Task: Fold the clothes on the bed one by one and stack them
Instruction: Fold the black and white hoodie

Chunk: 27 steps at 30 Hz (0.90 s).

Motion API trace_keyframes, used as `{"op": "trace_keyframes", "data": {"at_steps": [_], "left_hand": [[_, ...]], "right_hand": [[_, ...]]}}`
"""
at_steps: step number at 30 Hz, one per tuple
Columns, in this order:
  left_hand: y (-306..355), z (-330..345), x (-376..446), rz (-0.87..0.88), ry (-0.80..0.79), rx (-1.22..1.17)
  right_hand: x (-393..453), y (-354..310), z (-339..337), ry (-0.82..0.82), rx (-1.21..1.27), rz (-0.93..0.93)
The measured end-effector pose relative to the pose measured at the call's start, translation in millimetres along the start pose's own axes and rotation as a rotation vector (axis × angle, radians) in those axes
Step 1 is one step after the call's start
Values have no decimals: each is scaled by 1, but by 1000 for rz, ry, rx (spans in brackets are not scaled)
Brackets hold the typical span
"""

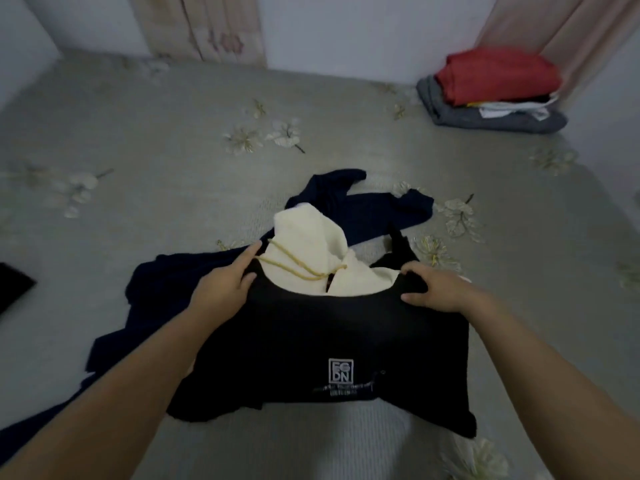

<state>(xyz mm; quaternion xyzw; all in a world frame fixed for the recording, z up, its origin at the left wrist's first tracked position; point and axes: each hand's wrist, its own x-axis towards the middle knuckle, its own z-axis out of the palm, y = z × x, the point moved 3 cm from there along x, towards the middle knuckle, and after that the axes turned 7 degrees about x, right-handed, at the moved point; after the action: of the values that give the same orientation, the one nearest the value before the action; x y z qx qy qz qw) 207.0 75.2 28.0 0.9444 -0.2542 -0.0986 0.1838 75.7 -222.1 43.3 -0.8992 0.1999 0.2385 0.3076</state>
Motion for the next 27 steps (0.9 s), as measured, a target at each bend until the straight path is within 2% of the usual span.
{"op": "trace_keyframes", "data": {"at_steps": [2, 4, 7, 11, 14, 20, 27], "left_hand": [[15, -47, -18, 24, 111, -12], [31, -88, -34, 56, 219, 87], [59, -154, -65, 62, 401, 234], [100, -228, -125, 201, 669, 366], [122, -263, -182, 294, 819, 432], [141, -300, -329, 354, 1046, 504], [145, -330, -430, 314, 1119, 571]], "right_hand": [[-23, -25, -26, 14, -54, -44], [-56, -54, -55, 135, -38, -152], [-117, -87, -97, 402, 17, -314], [-208, -116, -131, 876, -178, -423], [-281, -123, -131, 1113, -244, -603], [-434, -124, -85, 1326, -305, -805], [-545, -138, -57, 1498, -542, -680]]}}
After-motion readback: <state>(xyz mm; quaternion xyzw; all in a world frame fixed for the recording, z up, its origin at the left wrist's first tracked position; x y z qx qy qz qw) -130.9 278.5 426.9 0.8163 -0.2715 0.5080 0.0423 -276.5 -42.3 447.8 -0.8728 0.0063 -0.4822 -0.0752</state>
